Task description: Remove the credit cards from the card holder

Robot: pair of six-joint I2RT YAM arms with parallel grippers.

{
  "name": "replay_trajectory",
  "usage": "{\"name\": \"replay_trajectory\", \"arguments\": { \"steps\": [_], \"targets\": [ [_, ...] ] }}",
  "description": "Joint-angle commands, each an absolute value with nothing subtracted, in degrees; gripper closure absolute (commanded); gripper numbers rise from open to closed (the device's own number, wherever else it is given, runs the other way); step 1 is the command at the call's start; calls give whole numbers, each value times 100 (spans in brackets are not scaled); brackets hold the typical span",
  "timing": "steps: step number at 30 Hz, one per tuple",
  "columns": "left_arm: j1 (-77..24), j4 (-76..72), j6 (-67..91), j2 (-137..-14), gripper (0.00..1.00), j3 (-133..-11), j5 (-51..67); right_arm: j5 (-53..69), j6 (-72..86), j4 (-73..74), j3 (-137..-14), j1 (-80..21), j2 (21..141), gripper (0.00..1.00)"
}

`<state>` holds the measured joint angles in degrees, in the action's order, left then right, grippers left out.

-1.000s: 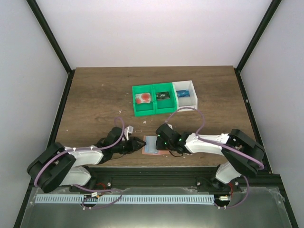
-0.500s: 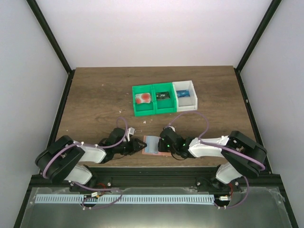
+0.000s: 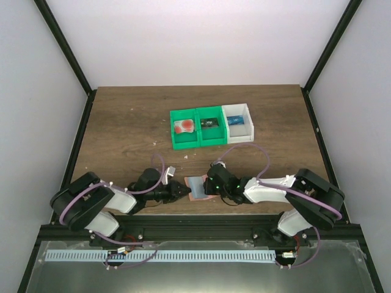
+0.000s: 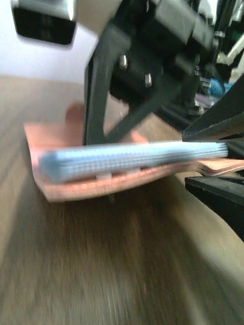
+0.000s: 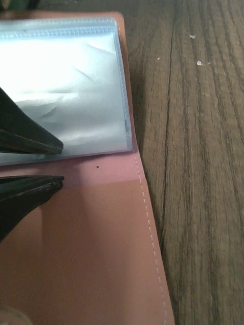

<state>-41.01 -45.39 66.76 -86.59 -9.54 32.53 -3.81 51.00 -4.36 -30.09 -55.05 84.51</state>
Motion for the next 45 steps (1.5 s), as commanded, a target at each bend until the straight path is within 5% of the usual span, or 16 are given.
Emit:
{"name": "replay_trajectory", "arguments": {
  "steps": [1, 19, 27, 45],
  "targets": [
    [-4242, -5352, 6890, -8141, 74, -951, 3324, 0, 5063, -373, -2985, -5581, 8526, 86],
    [-4296, -3617, 6152, -7490, 81, -1149, 2625, 283, 5000, -101, -3069, -5805, 7848, 63],
    [-4237, -3590, 6093, -7466, 96, -1108, 2682, 289, 5092, -61, -3273, -5931, 7942, 47],
    [-4250, -2768, 6293, -6057, 100, -466, 1805, 367, 5310, -130, -3705, -6095, 8456, 38]
  ]
}}
